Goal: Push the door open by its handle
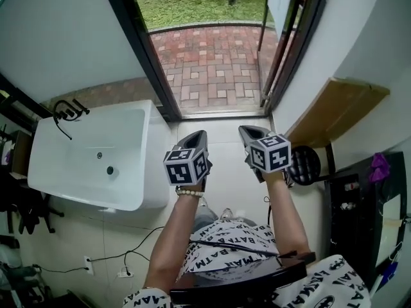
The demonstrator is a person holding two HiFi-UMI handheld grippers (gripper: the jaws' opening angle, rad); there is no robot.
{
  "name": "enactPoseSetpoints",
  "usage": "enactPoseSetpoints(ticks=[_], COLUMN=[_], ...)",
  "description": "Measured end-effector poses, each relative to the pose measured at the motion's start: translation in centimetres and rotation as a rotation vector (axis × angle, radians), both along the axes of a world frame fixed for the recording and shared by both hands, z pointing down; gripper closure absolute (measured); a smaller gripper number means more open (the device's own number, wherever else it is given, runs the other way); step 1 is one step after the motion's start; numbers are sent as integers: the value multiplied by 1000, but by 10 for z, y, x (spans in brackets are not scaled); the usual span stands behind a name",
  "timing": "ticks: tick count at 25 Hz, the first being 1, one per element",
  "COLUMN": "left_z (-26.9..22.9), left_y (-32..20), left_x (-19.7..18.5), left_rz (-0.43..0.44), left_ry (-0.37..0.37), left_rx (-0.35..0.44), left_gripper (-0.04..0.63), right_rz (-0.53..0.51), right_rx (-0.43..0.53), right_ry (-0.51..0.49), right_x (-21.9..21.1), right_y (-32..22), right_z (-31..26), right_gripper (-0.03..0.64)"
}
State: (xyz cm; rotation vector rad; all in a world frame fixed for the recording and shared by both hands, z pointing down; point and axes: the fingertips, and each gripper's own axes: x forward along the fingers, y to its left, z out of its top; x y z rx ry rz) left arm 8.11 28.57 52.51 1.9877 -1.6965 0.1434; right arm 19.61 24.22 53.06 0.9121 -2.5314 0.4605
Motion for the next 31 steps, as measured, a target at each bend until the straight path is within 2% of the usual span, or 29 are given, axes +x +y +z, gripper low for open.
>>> enactPoseSetpoints(ticks=[11, 31], left_z=[-9, -12], left_y=[4, -12], left_x=[-7, -6], left_rz=[6, 38], left_ry=[-13, 2], left_rx=[30, 38], left_gripper=[591, 591], right_rz=[-11, 49], right_rx=[12, 50], right_ry=[11, -13], right_x=[-6, 1], right_y=[12, 1], right_z=[0, -15], right_gripper=[607, 607])
